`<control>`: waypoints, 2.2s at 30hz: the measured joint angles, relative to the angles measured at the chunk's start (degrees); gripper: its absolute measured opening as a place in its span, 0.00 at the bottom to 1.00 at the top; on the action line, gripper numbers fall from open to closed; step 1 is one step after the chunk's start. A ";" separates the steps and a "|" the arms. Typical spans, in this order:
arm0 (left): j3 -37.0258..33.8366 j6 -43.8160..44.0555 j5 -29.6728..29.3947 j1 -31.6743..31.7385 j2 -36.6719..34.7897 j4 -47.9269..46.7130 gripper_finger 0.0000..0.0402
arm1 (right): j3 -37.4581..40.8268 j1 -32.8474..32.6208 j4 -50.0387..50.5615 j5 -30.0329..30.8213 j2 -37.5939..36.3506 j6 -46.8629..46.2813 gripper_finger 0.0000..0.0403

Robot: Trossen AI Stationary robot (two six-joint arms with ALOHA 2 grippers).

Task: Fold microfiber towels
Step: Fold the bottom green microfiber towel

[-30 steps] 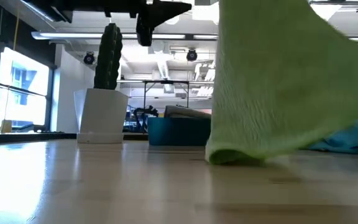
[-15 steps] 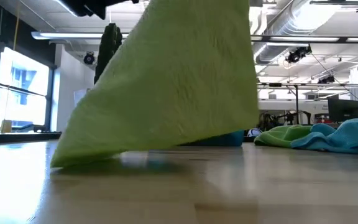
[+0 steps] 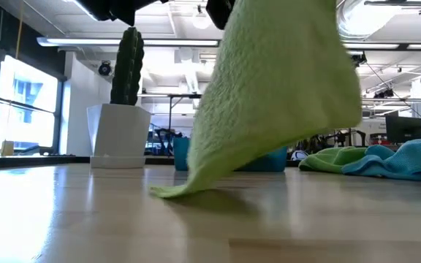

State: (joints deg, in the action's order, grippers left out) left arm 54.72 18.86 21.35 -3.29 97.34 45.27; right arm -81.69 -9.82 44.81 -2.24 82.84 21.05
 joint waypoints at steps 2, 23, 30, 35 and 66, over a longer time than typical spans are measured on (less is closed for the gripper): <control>0.07 -0.01 0.13 0.32 0.00 -1.57 0.39 | 0.00 0.08 0.01 0.75 -0.30 0.75 0.00; 0.07 -8.75 -45.22 -0.11 0.00 -19.73 0.39 | 0.00 1.63 4.88 2.93 -0.89 -61.33 0.00; 0.04 -11.59 -54.62 -1.50 0.00 -24.87 0.39 | 0.00 1.77 18.08 3.96 -0.28 -81.06 0.00; 0.02 -11.59 -50.19 -2.79 0.00 -24.93 0.39 | 0.07 2.56 22.94 10.87 1.87 -93.02 0.00; 0.02 -6.98 -29.38 -2.73 15.48 -24.82 0.39 | 0.09 17.21 17.63 18.62 9.73 -82.81 0.00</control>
State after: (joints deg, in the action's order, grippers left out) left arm 54.74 11.88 -8.02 -6.02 112.82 20.45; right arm -81.60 7.39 62.43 16.38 92.57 -61.75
